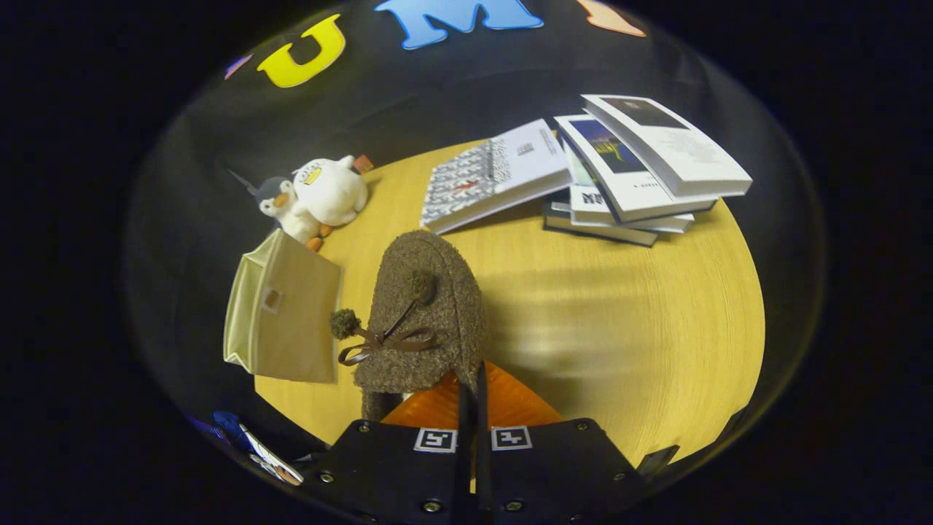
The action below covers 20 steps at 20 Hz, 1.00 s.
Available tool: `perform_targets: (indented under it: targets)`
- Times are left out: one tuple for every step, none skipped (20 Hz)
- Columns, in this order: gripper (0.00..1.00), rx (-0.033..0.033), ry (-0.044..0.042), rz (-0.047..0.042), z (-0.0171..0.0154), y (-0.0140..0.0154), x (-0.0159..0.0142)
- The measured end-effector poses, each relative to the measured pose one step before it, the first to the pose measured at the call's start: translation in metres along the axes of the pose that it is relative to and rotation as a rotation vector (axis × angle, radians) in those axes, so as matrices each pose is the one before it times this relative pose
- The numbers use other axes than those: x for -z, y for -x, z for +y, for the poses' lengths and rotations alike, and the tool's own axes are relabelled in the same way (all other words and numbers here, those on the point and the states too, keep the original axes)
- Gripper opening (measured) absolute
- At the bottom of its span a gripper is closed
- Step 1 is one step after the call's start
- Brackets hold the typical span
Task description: Open the storage box then place both shoes into the box .Put the left shoe in first, then the right shoe, with the right side of both shoes facing outward in a uniform manner.
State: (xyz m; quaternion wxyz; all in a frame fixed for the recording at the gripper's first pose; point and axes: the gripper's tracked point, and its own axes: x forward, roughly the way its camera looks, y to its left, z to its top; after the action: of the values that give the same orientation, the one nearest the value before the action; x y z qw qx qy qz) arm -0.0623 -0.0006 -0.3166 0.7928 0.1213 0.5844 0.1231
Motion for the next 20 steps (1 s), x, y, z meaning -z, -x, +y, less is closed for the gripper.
perform_targets:
  targets:
    - [0.03, -0.01664, 0.03385, -0.00254, 0.01921, 0.00595, -0.01046]
    - [0.03, -0.01504, 0.03155, -0.00286, 0.01593, 0.00311, -0.00855]
    - [0.03, -0.01499, 0.03741, -0.00858, 0.02047, 0.0029, -0.01192]
    - [0.03, -0.01412, 0.02962, -0.00447, 0.01697, 0.00081, -0.00858]
    - [0.03, -0.02093, 0.03382, -0.00404, 0.02161, -0.00164, -0.0097]
    - [0.03, -0.0225, 0.02204, -0.00128, 0.01749, -0.00335, -0.00793]
    - [0.03, -0.02648, 0.01517, 0.00318, 0.02084, -0.00503, -0.00746]
    - [0.03, -0.02793, 0.01768, 0.00198, 0.0201, -0.00579, -0.00786]
    - [0.03, -0.02165, 0.01964, 0.00173, 0.01653, -0.00824, -0.00704]
    - [0.03, -0.01339, 0.02347, 0.00398, 0.01512, -0.00719, -0.00607]
    - [0.03, -0.00832, 0.02982, 0.00315, 0.01464, -0.00847, -0.00624]
    - [0.03, -0.00636, 0.02456, 0.00192, 0.01074, -0.00673, -0.00552]
    - [0.03, -0.00879, 0.02395, 0.00244, 0.01281, -0.00886, -0.00473]
    - [0.03, -0.0079, 0.01806, 0.00799, 0.01139, -0.00871, -0.00428]
    - [0.03, -0.00663, 0.01938, 0.01068, 0.00979, -0.00957, -0.00279]
    - [0.03, -0.00092, 0.01638, 0.01406, 0.00791, -0.01066, -0.00236]
    - [0.03, 0.00113, 0.01997, 0.01277, 0.00729, -0.01209, -0.00139]
    - [0.03, 0.00363, 0.0173, 0.0161, 0.0071, -0.01229, -0.00239]
    - [0.03, 0.00289, 0.01264, 0.01403, 0.00778, -0.01134, 0.00005]
    - [0.03, 0.00554, 0.01199, 0.01556, 0.00663, -0.01352, -0.00131]
